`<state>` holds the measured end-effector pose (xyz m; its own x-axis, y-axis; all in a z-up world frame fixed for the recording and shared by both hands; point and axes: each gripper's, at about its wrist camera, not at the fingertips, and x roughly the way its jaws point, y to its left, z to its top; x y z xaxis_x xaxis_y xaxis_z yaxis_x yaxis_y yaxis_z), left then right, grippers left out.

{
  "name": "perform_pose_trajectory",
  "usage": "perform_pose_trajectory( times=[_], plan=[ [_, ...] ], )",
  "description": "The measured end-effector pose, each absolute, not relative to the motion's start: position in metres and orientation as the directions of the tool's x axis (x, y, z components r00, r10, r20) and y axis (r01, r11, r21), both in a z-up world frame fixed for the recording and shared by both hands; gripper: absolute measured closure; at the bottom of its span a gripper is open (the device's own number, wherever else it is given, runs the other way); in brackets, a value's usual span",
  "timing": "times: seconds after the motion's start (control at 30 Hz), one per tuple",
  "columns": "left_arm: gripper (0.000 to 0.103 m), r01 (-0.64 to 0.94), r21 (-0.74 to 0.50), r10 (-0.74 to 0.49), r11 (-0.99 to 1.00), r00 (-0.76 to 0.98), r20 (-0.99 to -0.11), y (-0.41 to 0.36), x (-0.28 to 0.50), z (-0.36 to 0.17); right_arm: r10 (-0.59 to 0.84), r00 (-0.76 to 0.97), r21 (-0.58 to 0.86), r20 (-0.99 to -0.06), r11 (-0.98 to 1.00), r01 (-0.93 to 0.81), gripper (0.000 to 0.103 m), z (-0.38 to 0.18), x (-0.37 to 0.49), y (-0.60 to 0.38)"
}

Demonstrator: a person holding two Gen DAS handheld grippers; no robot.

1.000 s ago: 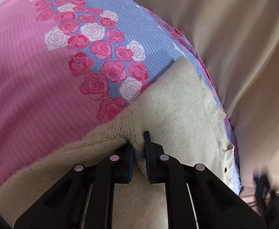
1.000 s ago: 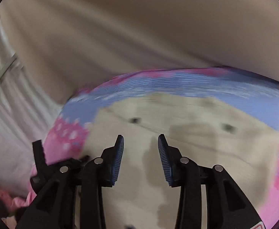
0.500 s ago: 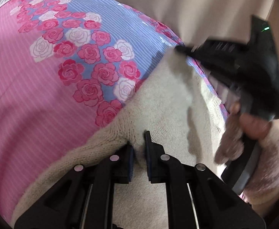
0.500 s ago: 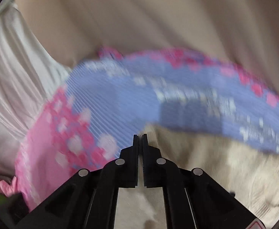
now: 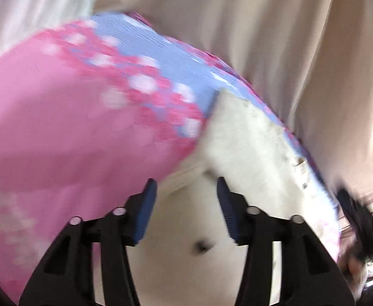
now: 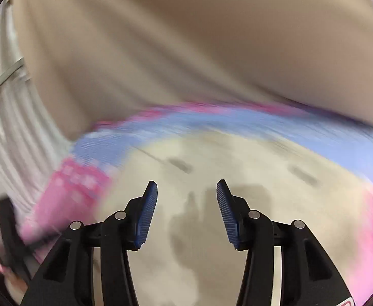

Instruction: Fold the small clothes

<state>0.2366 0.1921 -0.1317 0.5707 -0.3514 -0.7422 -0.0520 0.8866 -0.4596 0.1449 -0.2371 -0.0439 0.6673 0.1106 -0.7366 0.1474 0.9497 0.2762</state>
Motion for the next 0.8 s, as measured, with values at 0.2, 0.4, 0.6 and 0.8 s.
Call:
perform_pose_trajectory(
  times=[0.2,0.4,0.6,0.8],
  plan=[
    [0.047,-0.159,-0.407,-0.301,0.900,0.449,-0.841,0.244,0.162,-0.166,0.004,0.427,0.228,-0.904,0.850,0.475,0.053,-0.089,-0.057,-0.305],
    [0.041,-0.156,-0.392,-0.298,0.907,0.422,-0.856,0.240,0.116,-0.165,0.123,0.428,0.344,-0.895,0.802,0.488,0.050,-0.137,-0.106,-0.259],
    [0.043,-0.207,-0.424,-0.312,0.882,0.419,-0.853,0.232,0.095,-0.167,0.262,0.474,0.449,-0.840,0.828,0.338,0.048,-0.142,-0.075,-0.251],
    [0.095,-0.278,-0.474,-0.357,0.835,0.382,-0.852,0.223,0.090,-0.165,0.380,0.495,0.550,-0.781,0.794,0.259,0.094,-0.126,-0.070,-0.267]
  ],
)
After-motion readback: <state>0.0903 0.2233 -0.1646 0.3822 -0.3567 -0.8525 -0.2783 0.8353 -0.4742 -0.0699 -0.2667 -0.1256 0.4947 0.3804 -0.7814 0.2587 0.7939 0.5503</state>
